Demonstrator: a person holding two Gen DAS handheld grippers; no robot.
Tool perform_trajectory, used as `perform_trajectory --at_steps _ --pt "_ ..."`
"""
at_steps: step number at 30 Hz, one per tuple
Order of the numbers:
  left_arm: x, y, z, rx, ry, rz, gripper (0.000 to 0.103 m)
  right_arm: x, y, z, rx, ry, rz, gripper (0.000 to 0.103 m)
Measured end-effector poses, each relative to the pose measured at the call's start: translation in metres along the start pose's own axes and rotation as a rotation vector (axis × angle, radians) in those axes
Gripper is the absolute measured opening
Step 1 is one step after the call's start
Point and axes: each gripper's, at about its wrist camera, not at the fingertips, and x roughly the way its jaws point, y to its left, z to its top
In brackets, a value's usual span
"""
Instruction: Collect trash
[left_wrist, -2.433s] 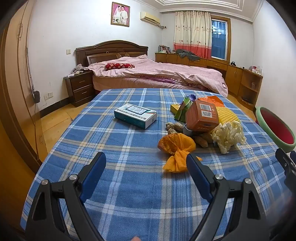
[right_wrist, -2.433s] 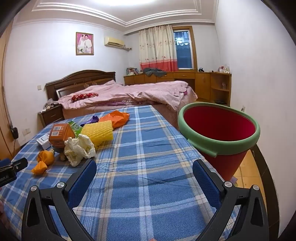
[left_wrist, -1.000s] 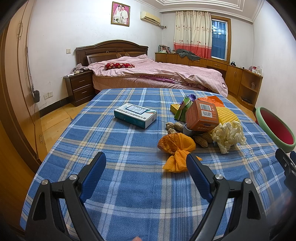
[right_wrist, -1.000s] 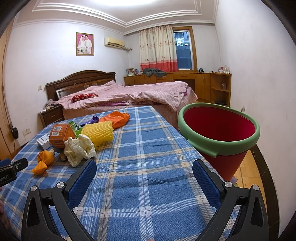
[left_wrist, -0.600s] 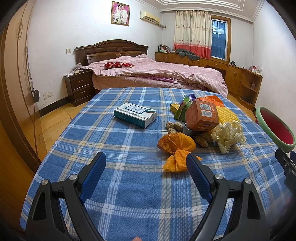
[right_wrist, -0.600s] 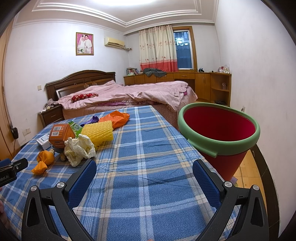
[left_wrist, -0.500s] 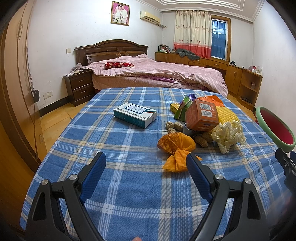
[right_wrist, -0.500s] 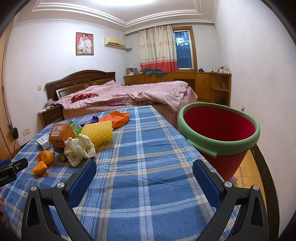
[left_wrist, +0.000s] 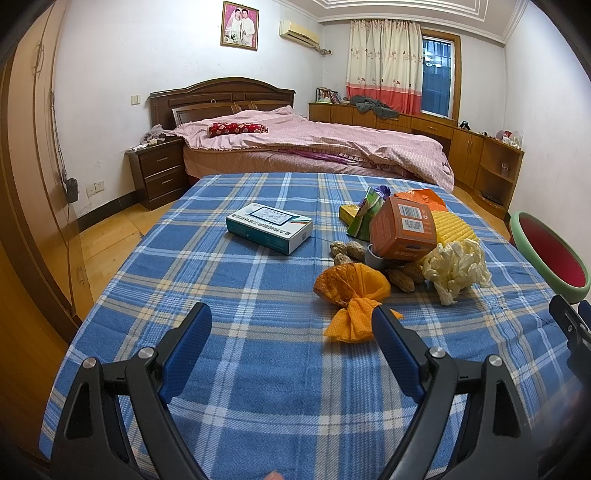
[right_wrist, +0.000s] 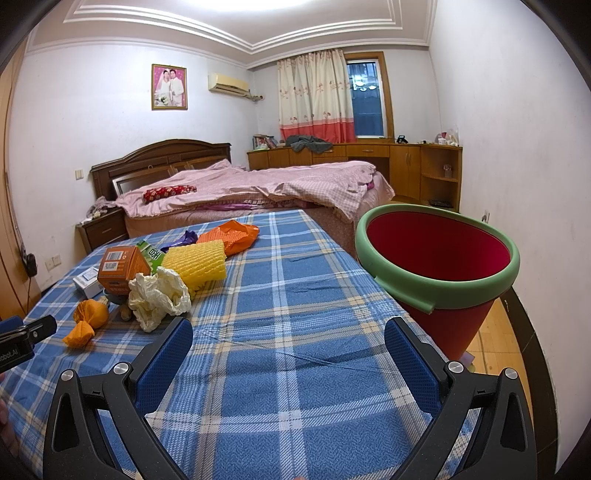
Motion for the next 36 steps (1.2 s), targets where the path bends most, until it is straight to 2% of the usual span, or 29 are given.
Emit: perform_trajectory --at_steps 9,18,22,24,26,29,32,34,36 --pt "0.002 -0.006 -0.003 0.022 0.011 -0.001 0.089 0.000 0.003 0.001 0.004 0.005 0.004 0.103" --pt "0.015 -0.025 0.005 0.089 0.067 -0.091 0.086 -0.003 -0.003 0.008 0.016 0.058 0.032 0.103" --pt "0.028 -0.033 0.014 0.108 0.128 -0.143 0.072 0.002 -0.006 0.013 0.016 0.101 0.050 0.103" --pt "0.035 -0.036 0.018 0.109 0.149 -0.145 0.071 0.004 -0.007 0.016 0.014 0.116 0.058 0.103" --pt "0.045 -0.037 0.020 0.098 0.203 -0.161 0.069 0.006 -0.006 0.019 0.007 0.132 0.052 0.103" --pt "0.058 -0.033 0.020 0.067 0.275 -0.187 0.059 0.008 -0.004 0.026 0.002 0.137 0.058 0.103" --pt "0.064 -0.030 0.022 0.049 0.286 -0.197 0.051 0.012 0.001 0.035 -0.007 0.172 0.081 0.103" --pt "0.069 -0.030 0.023 0.045 0.290 -0.206 0.040 0.016 0.005 0.039 -0.013 0.202 0.112 0.103" --pt "0.070 -0.029 0.023 0.039 0.300 -0.229 0.033 0.021 0.012 0.043 -0.027 0.226 0.137 0.103"
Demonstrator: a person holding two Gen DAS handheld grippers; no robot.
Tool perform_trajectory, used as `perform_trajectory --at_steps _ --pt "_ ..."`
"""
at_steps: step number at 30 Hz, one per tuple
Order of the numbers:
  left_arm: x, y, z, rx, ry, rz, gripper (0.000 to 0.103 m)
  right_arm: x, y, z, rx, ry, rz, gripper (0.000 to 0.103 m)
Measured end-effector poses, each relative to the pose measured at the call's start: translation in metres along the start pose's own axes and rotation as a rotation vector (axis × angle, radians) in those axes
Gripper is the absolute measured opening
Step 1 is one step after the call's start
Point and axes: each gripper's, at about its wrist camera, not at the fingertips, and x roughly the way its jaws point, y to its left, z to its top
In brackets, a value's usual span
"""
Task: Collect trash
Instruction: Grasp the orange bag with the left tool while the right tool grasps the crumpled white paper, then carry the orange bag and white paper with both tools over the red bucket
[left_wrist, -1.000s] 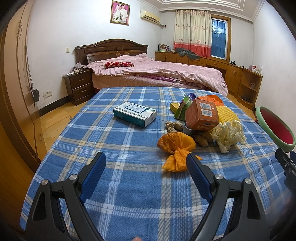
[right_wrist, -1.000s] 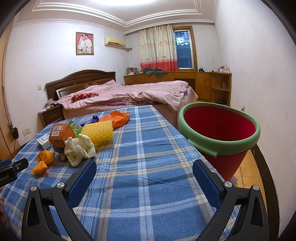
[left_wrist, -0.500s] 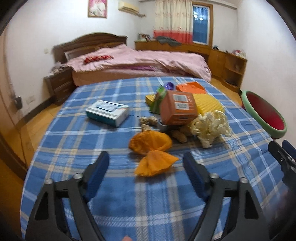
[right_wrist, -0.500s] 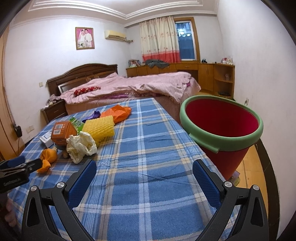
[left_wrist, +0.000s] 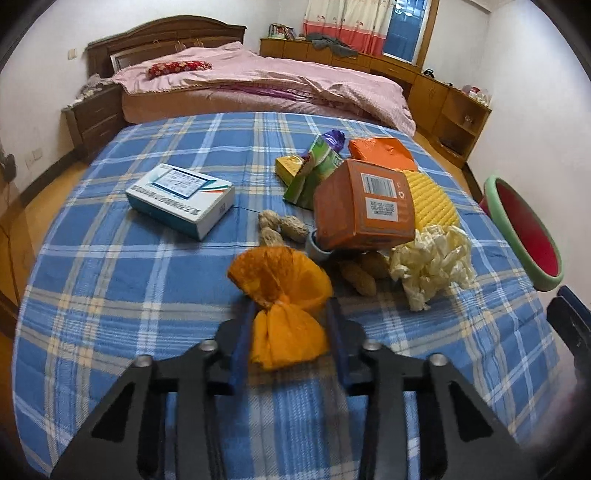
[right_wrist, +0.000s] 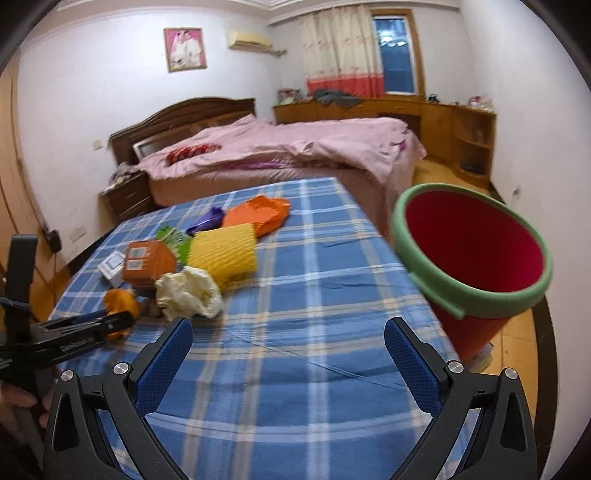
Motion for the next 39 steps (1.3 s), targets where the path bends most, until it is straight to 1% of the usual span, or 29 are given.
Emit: perform_trajectory --at_steps 2,3,8,10,13,15,16,17,18,19,20,21,23,28,34,39 --pt "-0.001 0.001 -0.001 -0.002 -0.007 -0.010 0.025 0.007 0.008 0.005 -0.015 0.030 0.014 0.103" --pt "-0.002 0.001 0.000 -0.004 -0.012 -0.017 0.018 0.011 0.012 0.007 -0.022 0.039 0.023 0.103" --pt "-0.012 0.007 0.004 -0.028 -0.044 -0.045 0.016 0.035 0.033 0.012 -0.056 0.095 0.044 0.103" --pt "-0.015 0.011 0.007 -0.039 -0.054 -0.050 0.016 0.046 0.037 0.013 -0.043 0.124 0.056 0.102" --pt "-0.022 0.017 0.008 -0.061 -0.073 -0.057 0.016 0.061 0.040 0.015 -0.005 0.159 0.088 0.093" --pt "-0.026 0.018 0.009 -0.065 -0.083 -0.060 0.016 0.068 0.044 0.016 0.003 0.176 0.103 0.081" --pt "-0.028 0.019 0.010 -0.066 -0.089 -0.059 0.016 0.071 0.047 0.017 0.001 0.181 0.114 0.078" --pt "-0.030 0.019 0.011 -0.065 -0.095 -0.060 0.016 0.073 0.049 0.018 -0.003 0.186 0.124 0.071" --pt "-0.032 0.019 0.011 -0.064 -0.101 -0.059 0.016 0.076 0.054 0.019 -0.012 0.192 0.135 0.060" --pt "-0.034 0.019 0.012 -0.062 -0.106 -0.060 0.016 0.078 0.056 0.020 -0.022 0.200 0.139 0.052" --pt "-0.035 0.018 0.012 -0.061 -0.109 -0.060 0.016 0.081 0.061 0.019 -0.036 0.213 0.141 0.033" --pt "-0.037 0.018 0.013 -0.061 -0.114 -0.062 0.016 0.082 0.064 0.019 -0.044 0.220 0.146 0.022" --pt "-0.041 0.016 0.014 -0.058 -0.125 -0.067 0.016 0.081 0.066 0.019 -0.053 0.220 0.152 0.016" --pt "-0.051 0.012 0.018 -0.046 -0.154 -0.077 0.016 0.063 0.066 0.019 -0.082 0.187 0.147 0.014" --pt "-0.061 0.004 0.025 -0.030 -0.182 -0.088 0.016 0.040 0.059 0.025 -0.071 0.142 0.119 0.014" --pt "-0.068 -0.006 0.030 -0.013 -0.202 -0.097 0.016 0.018 0.046 0.034 -0.051 0.083 0.080 0.014"
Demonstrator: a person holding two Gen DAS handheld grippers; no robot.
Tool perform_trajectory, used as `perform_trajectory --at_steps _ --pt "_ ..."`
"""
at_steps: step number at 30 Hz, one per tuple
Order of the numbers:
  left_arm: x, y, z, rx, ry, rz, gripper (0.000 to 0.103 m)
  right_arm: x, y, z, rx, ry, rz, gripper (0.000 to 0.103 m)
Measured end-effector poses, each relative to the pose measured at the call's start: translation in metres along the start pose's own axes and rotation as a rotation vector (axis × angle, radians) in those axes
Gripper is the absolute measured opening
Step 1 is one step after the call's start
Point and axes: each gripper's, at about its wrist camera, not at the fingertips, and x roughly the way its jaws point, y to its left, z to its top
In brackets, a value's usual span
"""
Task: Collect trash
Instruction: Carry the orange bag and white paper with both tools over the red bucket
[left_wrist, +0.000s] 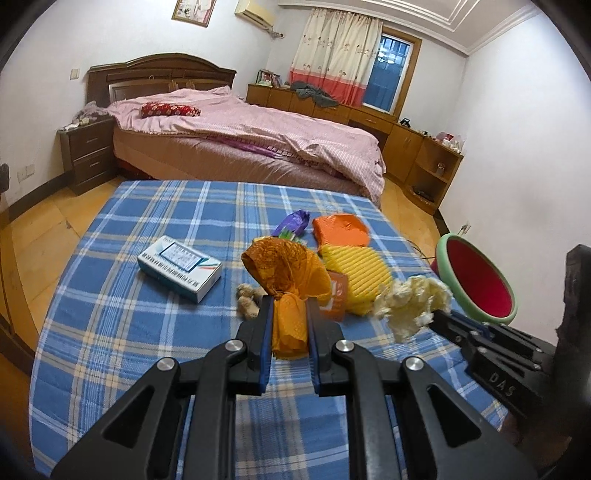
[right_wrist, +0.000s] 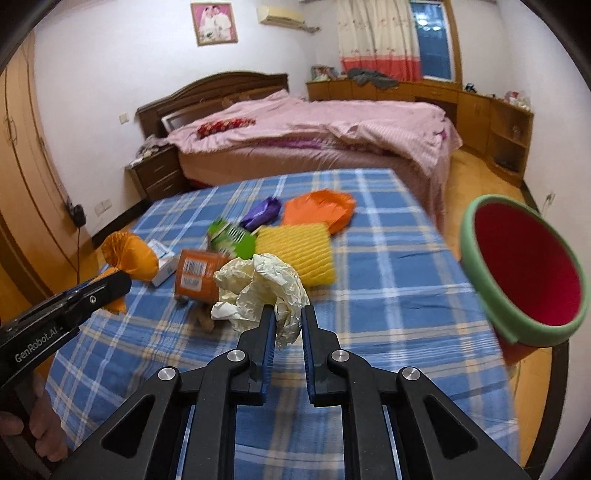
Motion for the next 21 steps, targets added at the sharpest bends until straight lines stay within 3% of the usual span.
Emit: perform_trajectory --at_steps 10,21 --pt "0.001 -0.038 0.014 0.062 -0.017 -0.053 0.016 -0.032 -0.035 0.012 0.049 -0.086 -0.105 0.014" --pt "0.032 -0.099 0.025 0.153 0.012 -0.136 0.016 -0.044 -0.089 0.017 0.118 -0.108 -0.223 0.014"
